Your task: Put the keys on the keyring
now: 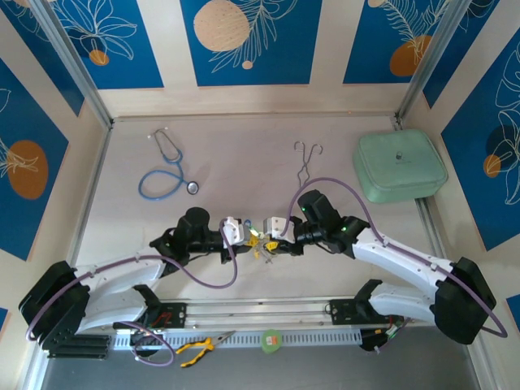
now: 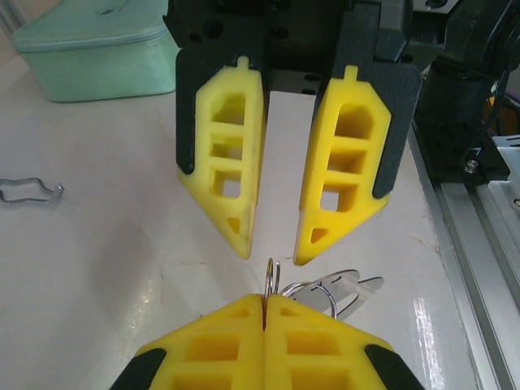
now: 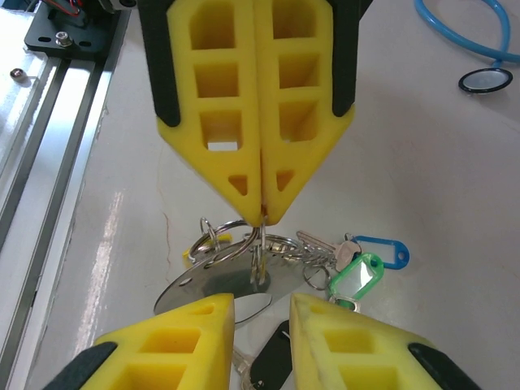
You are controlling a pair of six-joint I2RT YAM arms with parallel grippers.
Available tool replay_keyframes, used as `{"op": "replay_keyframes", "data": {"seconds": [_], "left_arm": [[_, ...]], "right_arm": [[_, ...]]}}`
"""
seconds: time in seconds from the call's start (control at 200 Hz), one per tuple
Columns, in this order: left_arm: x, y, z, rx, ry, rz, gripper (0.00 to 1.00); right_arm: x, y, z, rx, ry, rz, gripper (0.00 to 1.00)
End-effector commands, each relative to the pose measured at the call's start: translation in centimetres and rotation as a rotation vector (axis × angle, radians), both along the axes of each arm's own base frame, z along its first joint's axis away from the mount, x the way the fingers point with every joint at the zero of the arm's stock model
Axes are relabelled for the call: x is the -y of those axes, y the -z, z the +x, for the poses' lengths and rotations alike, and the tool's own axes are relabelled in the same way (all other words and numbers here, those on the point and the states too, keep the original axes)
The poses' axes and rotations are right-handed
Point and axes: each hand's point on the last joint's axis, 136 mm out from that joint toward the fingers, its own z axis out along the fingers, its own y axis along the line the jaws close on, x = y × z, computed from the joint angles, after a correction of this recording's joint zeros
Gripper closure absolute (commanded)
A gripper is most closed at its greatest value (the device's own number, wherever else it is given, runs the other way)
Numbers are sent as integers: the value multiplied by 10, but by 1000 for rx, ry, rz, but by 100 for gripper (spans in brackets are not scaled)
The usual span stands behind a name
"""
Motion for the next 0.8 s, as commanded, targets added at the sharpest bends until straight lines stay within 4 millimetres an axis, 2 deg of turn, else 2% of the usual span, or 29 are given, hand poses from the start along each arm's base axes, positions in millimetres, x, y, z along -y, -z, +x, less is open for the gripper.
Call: {"op": "replay_keyframes", "data": {"seconds": [0.0,0.17,0.355,0.405,0.51,0.575,0.695,0.795], "left_arm": [[1,2,-4,-6,-1,-7,100],[1,2,-4,-8,-5,-7,100],[0,2,-4,-8,-10,-7,100],[0,2,-4,-7,-12,-9,100],[-1,3,-4,-11,-14,-5,100],[-3,6,-2,-9,-32,18,100],[-10,11,0,3,-57,73,79],[-13,12,-1,11,-52,97,75]], "right_arm": [[-7,-5,0,31,-27,31,75],[-12,-5,-2,22,-48,46,76],[-14,-4,-3,21,-54,50,82],[-14,-4,-3,21,-55,52,85],[-15,-4,-3,21,-59,53,100],[-16,-5,-3,19,-63,55,100],[-17,-5,-7,13,-84,52,100],[-18,-3,-11,11,-110,40,100]]}}
